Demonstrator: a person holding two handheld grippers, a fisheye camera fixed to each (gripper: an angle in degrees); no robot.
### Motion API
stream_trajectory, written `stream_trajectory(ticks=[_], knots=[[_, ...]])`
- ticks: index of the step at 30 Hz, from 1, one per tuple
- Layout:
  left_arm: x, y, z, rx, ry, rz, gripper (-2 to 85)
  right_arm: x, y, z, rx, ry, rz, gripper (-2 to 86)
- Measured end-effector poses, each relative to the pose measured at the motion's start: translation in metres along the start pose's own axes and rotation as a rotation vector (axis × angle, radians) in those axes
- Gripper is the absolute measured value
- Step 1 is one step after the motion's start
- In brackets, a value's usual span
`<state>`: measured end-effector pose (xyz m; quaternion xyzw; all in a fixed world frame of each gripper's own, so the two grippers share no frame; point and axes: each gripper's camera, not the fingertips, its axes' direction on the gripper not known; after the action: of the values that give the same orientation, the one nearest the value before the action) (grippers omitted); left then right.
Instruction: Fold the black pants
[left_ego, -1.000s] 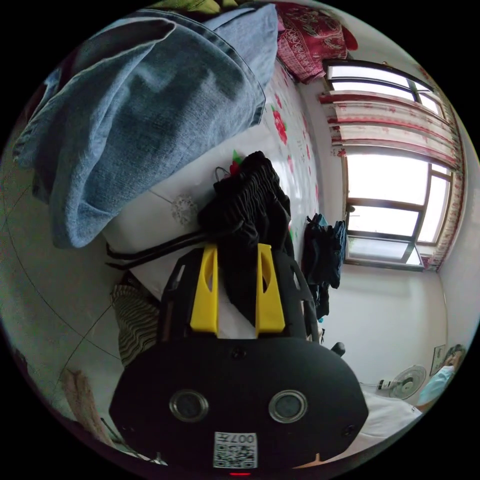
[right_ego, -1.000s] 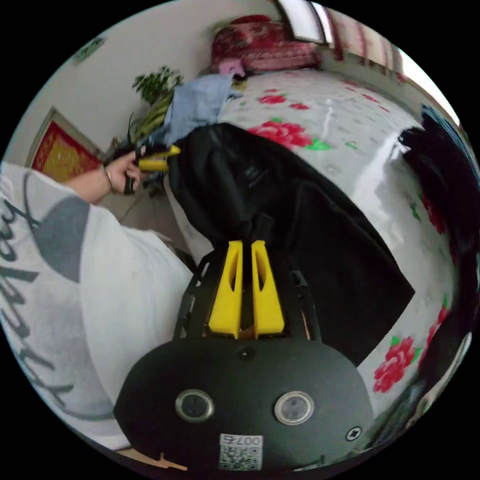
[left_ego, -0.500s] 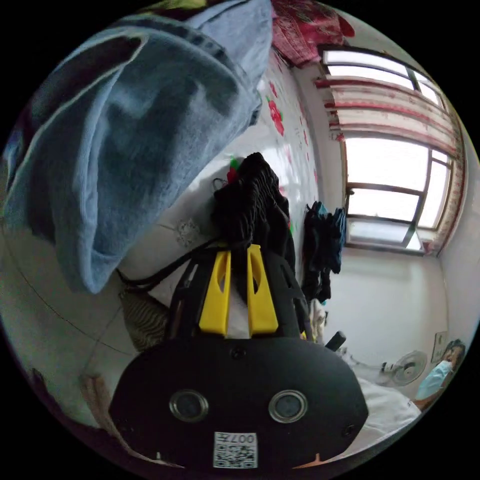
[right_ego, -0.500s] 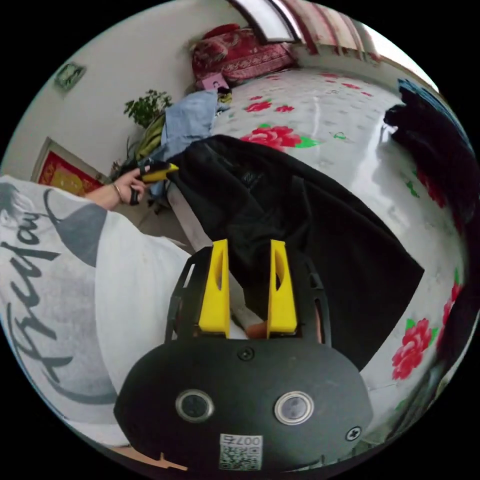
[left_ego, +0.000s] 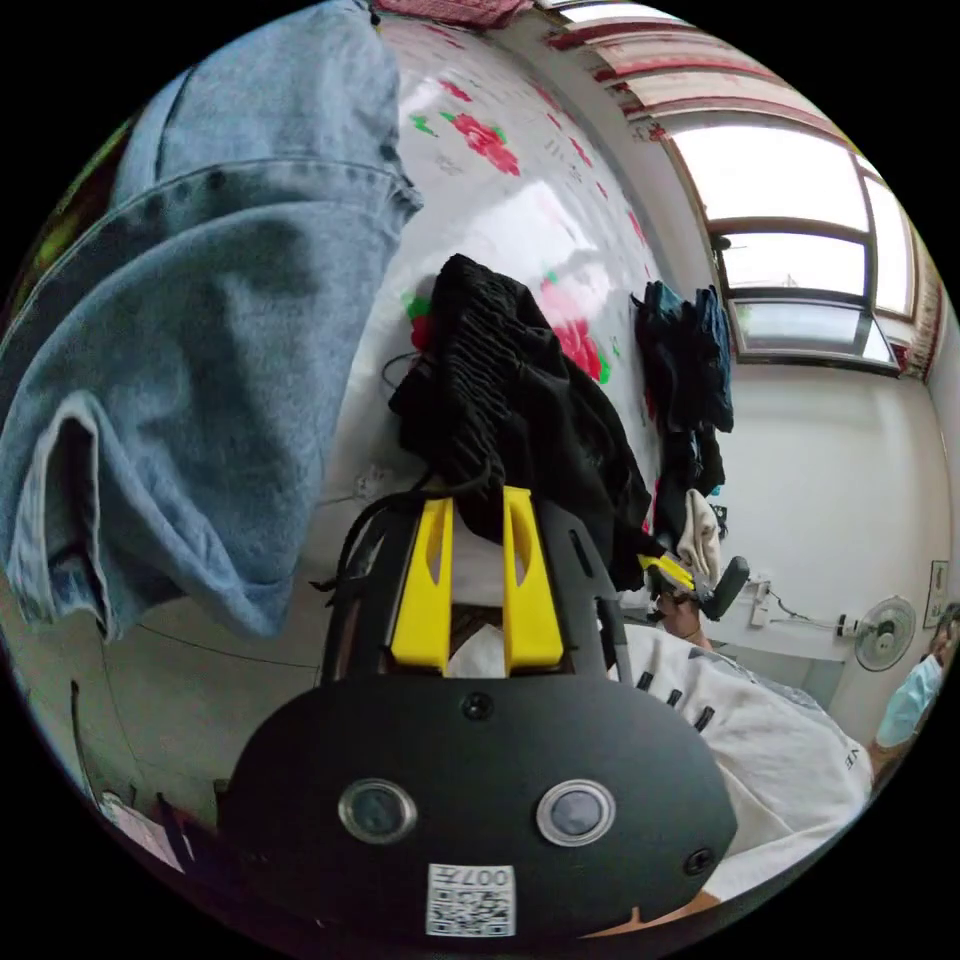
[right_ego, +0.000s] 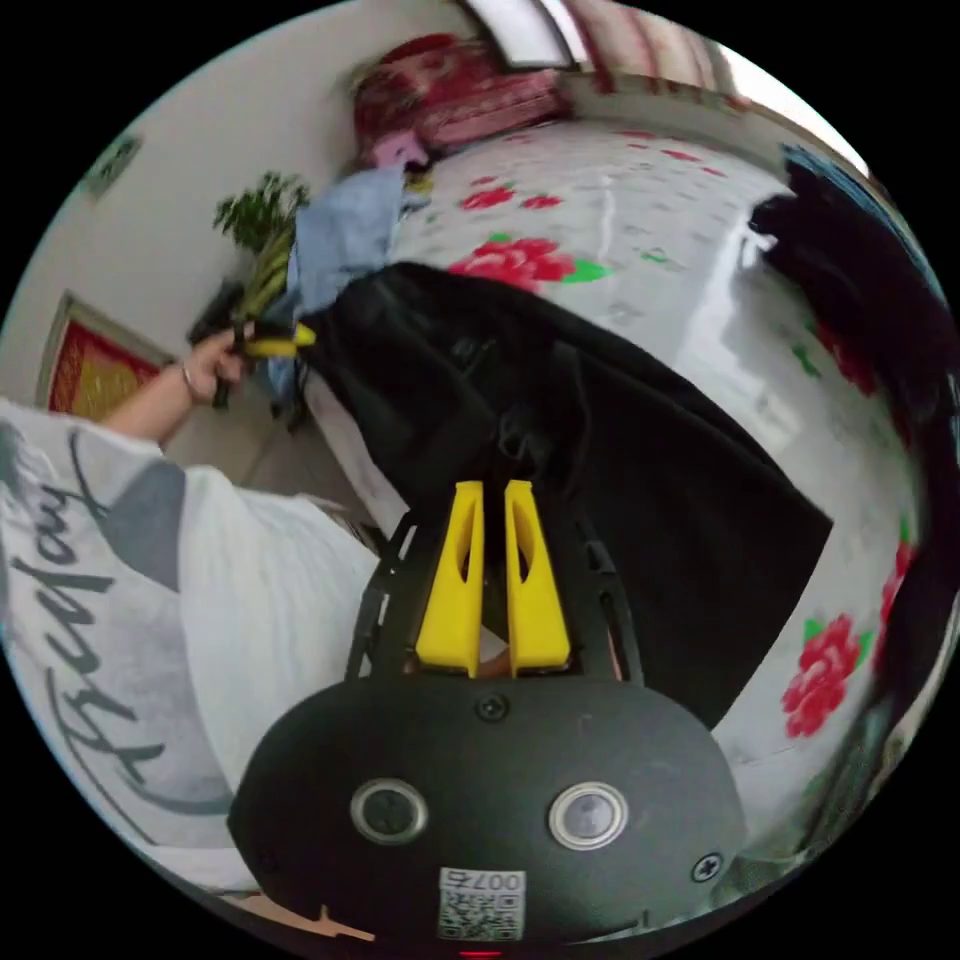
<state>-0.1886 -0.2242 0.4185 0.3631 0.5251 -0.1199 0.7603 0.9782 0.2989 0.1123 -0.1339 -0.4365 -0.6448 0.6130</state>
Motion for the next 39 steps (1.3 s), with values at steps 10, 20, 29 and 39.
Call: stream_trajectory(ticks=[10,20,29,39], knots=[[0.177,0.090,0.068,0.013,-0.139,0.481,8.1,0.174,0.102,-0.131,0.654,-0.486,0.648,0.6],[0.351,0.145,0.283,-0.431,-0.471,1.250,2.6,0.223,0.148,-0.173,0.781,-0.511,0.797,0.4],[0.343,0.162,0.233,-0.460,-0.424,1.179,-0.8,0.237,0.207,-0.192,0.961,-0.565,0.911,0.4],[0.263,0.111,0.152,-0.265,-0.228,0.750,5.1,0.125,0.077,-0.192,0.561,-0.322,0.358,1.3]])
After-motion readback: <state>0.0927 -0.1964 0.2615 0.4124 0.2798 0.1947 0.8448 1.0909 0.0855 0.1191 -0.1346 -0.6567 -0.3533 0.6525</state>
